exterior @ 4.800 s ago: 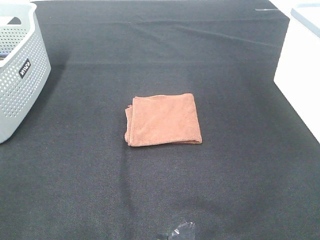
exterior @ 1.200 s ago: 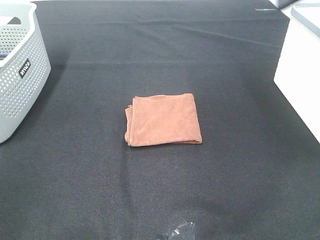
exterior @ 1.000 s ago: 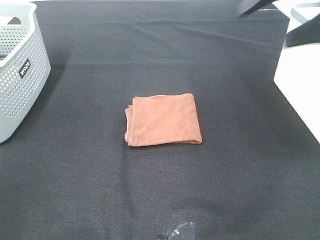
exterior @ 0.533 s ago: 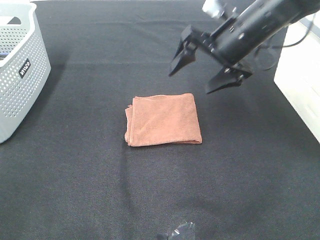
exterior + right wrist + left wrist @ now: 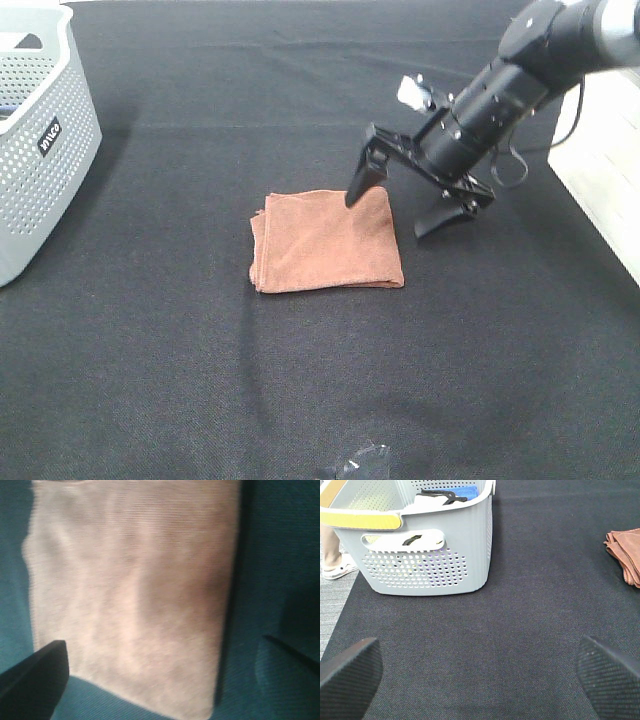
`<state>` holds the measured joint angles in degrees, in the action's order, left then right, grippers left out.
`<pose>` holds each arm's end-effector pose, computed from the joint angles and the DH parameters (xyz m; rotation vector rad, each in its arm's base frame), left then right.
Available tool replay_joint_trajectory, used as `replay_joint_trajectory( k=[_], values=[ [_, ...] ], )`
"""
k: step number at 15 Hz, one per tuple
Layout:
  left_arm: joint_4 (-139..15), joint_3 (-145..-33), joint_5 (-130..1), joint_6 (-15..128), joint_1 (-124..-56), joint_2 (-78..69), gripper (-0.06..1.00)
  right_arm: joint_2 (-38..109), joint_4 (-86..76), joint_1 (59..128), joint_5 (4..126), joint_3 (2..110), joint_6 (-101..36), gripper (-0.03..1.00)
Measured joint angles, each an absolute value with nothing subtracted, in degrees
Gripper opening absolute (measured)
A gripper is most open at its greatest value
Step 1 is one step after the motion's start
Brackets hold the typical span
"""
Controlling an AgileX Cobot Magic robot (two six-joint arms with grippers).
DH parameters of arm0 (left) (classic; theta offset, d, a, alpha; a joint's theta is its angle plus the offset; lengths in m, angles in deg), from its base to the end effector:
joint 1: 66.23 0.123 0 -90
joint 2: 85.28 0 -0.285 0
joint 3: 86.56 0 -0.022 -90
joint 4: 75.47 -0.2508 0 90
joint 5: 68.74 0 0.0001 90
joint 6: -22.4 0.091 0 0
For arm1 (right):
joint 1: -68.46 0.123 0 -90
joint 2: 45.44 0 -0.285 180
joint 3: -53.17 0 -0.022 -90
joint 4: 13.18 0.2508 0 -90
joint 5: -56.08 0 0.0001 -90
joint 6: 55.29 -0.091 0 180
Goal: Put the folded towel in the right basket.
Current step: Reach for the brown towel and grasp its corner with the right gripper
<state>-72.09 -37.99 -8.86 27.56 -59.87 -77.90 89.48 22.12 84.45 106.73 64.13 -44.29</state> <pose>-0.0048 -0.0052 0.2786 -0.0187 2.0206 0.0572 0.4091 0.1596 0.1231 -0.1418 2.9761 0.7533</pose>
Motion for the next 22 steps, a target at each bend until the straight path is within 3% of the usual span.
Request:
replay_joint_trajectory(
  k=[12,17,18,22],
  values=[
    [-72.1,-38.0,-8.9,27.6,-59.9,-77.9,0.98,95.5,32.5,82.8,103.6,65.3,-41.3,0.96],
    [-72.1,-38.0,-8.9,27.6,-59.9,-77.9,0.98,95.7,33.0,90.5,98.1,65.3,-41.3,0.9],
    [-72.1,-38.0,-8.9,27.6,-59.9,-77.9,0.98,95.9,33.1,92.3,96.8,65.3,-41.3,0.84],
    [-72.2,-38.0,-8.9,27.6,-59.9,-77.9,0.98,97.2,33.1,94.0,93.8,65.1,-41.4,0.22]
  ],
)
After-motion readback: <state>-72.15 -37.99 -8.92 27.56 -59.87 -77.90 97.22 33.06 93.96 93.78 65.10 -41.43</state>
